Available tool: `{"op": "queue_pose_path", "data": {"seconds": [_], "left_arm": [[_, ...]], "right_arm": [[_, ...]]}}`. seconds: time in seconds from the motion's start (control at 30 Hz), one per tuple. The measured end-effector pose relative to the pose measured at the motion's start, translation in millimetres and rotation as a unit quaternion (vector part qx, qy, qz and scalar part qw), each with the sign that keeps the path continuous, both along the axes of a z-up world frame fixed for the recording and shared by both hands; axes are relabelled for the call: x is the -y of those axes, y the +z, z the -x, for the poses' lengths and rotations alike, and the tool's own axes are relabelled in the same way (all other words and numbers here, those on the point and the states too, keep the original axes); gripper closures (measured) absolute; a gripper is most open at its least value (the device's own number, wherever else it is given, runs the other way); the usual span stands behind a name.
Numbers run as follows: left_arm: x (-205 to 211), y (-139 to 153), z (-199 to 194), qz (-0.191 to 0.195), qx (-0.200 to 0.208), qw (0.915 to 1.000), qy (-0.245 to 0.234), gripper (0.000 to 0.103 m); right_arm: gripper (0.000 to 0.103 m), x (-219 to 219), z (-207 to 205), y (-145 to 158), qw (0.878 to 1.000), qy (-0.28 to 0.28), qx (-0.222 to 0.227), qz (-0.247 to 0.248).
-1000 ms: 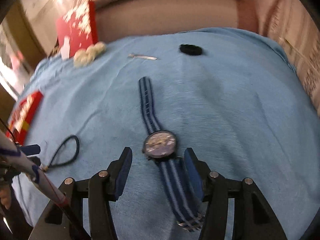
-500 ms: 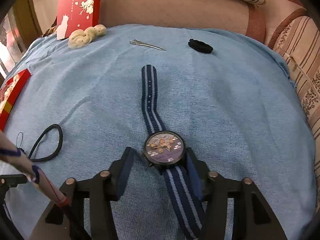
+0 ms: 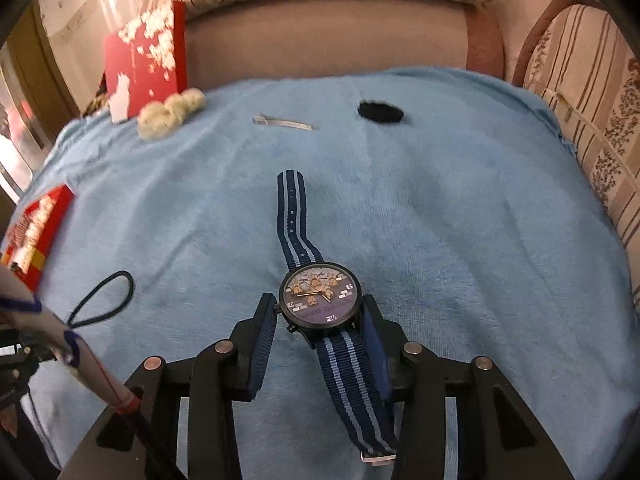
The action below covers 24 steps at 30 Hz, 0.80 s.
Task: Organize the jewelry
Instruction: 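Grasp the watch face with the right tool while the left tool grasps the lanyard loop, then carry the watch and lanyard over the tray and open both tools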
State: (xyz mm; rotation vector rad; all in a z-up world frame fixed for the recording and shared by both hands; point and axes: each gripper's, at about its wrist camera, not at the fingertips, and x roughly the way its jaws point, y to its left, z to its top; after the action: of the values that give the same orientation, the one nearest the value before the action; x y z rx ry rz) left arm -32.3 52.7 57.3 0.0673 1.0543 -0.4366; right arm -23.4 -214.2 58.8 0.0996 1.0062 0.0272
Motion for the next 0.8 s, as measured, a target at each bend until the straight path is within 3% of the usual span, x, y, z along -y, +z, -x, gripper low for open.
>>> {"op": "queue_pose_path", "data": {"seconds": [0.3, 0.43, 0.53, 0.67, 0.8], "left_arm": [[-97, 80, 47, 0.069, 0.054, 0.9904, 0.107, 0.097], [-153, 115, 66, 0.088, 0.079, 0.9801, 0.159, 0.097], [-195, 136, 78, 0.076, 0.105, 0.9697, 0.207, 0.097], [-245, 142, 82, 0.068, 0.111, 0.9567, 0.261, 0.097], [-288, 127, 75, 0.064, 0.097, 0.9419, 0.315, 0.097]], "right_arm": [[0.058, -50, 18, 76, 0.997, 0.033, 0.065, -0.032], [0.058, -90, 23, 114, 0.992, 0.063, 0.099, -0.056], [0.058, -124, 24, 142, 0.985, 0.087, 0.121, -0.083], [0.058, -173, 20, 167, 0.975, 0.122, 0.132, -0.129], [0.058, -225, 10, 176, 0.967, 0.15, 0.127, -0.163]]}}
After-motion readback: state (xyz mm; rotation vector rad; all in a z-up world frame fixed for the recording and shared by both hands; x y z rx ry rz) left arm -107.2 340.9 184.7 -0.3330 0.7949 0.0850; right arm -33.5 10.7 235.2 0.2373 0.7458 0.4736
